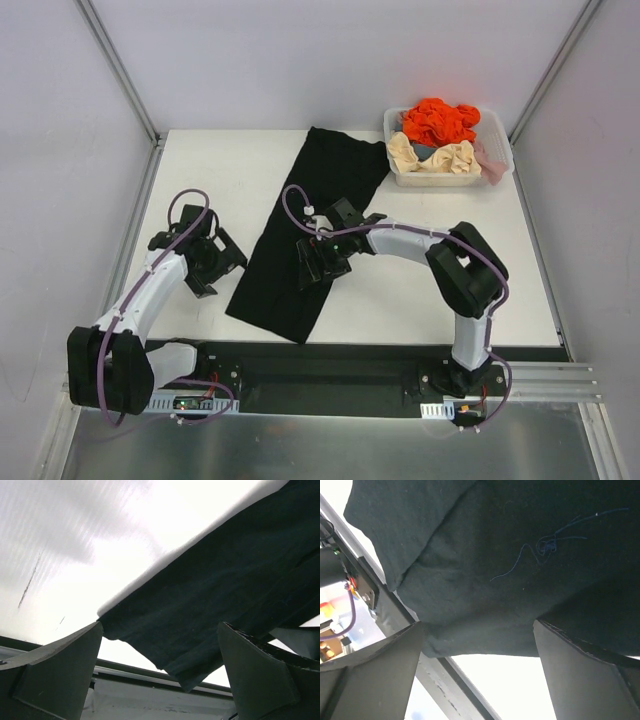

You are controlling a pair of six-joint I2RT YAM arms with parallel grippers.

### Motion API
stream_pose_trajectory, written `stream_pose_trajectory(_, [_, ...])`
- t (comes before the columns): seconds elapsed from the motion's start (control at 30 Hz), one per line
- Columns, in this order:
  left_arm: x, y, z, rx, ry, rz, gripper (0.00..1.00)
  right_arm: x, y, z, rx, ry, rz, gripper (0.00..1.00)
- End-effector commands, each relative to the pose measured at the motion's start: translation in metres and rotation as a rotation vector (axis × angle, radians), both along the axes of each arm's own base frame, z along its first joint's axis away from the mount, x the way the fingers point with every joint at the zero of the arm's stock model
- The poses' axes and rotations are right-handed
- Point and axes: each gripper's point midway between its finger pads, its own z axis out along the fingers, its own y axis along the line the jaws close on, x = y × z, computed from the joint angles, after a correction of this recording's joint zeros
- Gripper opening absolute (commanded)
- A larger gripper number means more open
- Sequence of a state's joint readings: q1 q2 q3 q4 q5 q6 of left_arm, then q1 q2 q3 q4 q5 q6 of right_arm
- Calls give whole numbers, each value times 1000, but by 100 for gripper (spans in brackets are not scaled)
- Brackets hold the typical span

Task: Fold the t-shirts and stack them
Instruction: Fold the tshirt

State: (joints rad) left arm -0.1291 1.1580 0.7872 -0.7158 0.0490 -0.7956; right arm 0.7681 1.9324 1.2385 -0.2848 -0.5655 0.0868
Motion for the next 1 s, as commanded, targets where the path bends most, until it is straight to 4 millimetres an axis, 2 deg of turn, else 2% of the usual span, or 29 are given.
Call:
stream_pose_trajectory(0.0, [-9,-6,3,-42,-10,-40,99,-12,-49,-23,-148,-22,-10,97])
stream_pose_trajectory(0.03, [-12,-8,0,-53,1,-44,99,-17,-60,-28,-178,-9,-19,97])
stream_pose_trajectory(0.1, [-18,-14,-3,-85,24,-57,99,-12,-76,-27,-208,-23,-54,97])
stream_pose_trajectory(0.13, [-20,-16,-4,-99,29,-63,99,-17,-87,-31,-233,0,-68,97])
stream_pose_trajectory(0.27, [-32,-29,-3,-179,36,-102,99,-6,-112,-20,-244,-45,-109,97])
stream_pose_trajectory(0.33, [-38,-41,3,-256,15,-135,99,-4,-114,-7,-228,-71,-105,97])
stream_pose_trajectory(0.43, [-50,-61,3,-343,5,-198,99,-9,-100,23,-162,-141,-41,97])
stream_pose_trajectory(0.5, [-56,-72,-1,-360,15,-213,99,-14,-95,36,-165,-206,-4,97])
stream_pose_trajectory(0.57, [-67,-91,-5,-343,49,-288,99,-17,-94,54,-131,-260,-4,97])
stream_pose_trajectory(0.6, [-72,-96,-6,-340,70,-316,99,-20,-98,56,-127,-268,-8,97])
stream_pose_trajectory(0.63, [-77,-103,-6,-346,90,-341,99,-20,-101,68,-109,-311,-22,97])
stream_pose_trajectory(0.67, [-79,-104,-11,-336,117,-338,95,-22,-105,72,-107,-330,-27,97])
stream_pose_trajectory(0.7, [-80,-103,-14,-325,126,-329,93,-29,-113,67,-123,-326,-28,97])
stream_pose_trajectory(0.73, [-83,-101,-19,-313,143,-305,89,-32,-118,75,-105,-355,-35,97])
stream_pose_trajectory(0.8, [-82,-98,-24,-293,131,-293,81,-45,-127,72,-109,-327,-40,97])
stream_pose_trajectory(0.87, [-84,-99,-27,-296,138,-302,79,-68,-130,66,-82,-262,-34,97])
stream_pose_trajectory(0.97, [-84,-105,-29,-307,142,-330,69,-99,-133,55,-64,-164,-36,97])
